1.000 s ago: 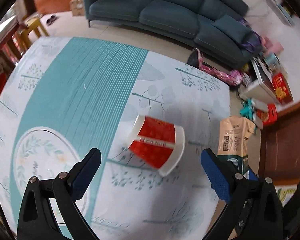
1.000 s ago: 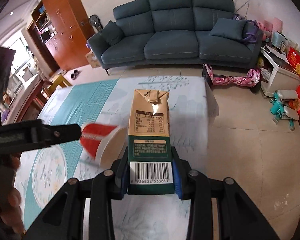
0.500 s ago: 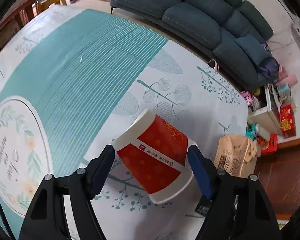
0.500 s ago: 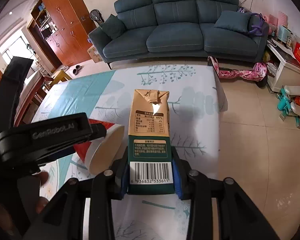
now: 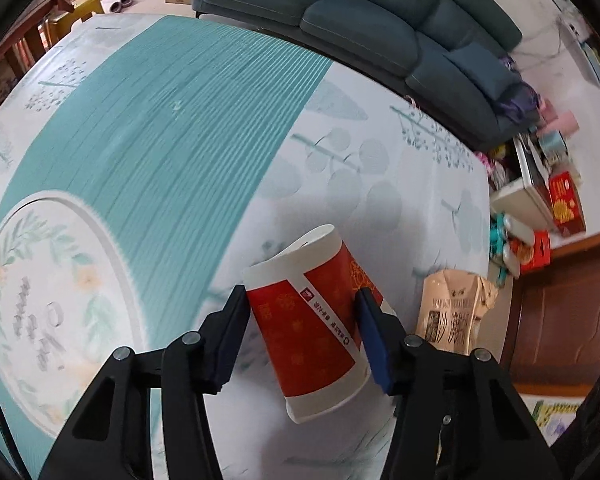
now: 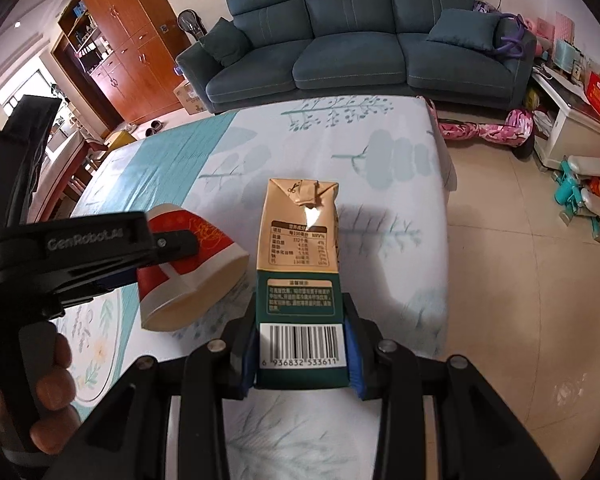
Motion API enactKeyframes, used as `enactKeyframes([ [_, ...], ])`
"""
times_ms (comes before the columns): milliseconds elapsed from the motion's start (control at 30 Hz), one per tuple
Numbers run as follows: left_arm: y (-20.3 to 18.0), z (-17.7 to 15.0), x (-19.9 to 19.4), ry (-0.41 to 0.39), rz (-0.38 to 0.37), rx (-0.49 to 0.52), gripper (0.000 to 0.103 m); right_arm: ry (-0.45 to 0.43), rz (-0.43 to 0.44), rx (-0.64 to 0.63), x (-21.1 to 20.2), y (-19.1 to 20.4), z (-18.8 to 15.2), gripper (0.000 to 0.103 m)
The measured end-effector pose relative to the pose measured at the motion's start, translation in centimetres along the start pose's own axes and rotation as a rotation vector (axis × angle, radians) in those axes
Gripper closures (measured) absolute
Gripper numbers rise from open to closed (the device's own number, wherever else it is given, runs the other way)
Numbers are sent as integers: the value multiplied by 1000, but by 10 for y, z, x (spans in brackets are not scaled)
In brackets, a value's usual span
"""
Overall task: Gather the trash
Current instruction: 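Carry the paper cup and milk carton over the black bin with both grippers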
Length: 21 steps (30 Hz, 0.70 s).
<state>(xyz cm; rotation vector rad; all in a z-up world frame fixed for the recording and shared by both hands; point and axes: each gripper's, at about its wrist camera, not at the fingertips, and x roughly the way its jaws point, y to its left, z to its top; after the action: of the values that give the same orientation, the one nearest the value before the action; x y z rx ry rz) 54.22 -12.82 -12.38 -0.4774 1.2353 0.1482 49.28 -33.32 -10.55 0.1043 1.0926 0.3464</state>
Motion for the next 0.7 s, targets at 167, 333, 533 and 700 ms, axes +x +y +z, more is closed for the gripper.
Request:
enactKeyframes([
  [167,26,-23,-34,10,-11,85,52,3,24,6,-19,23,-27,68],
  [333,63,-58,-83,9,-40,197,52,-12,56,44,-48,59,-67,68],
  [533,116,-112,-149,14,-95,358,52,-58,46,121,-98,119,-133,68],
  [700,166,-160,-201,19,-134,486,52,-130,3,201,-142,171,-187,68],
])
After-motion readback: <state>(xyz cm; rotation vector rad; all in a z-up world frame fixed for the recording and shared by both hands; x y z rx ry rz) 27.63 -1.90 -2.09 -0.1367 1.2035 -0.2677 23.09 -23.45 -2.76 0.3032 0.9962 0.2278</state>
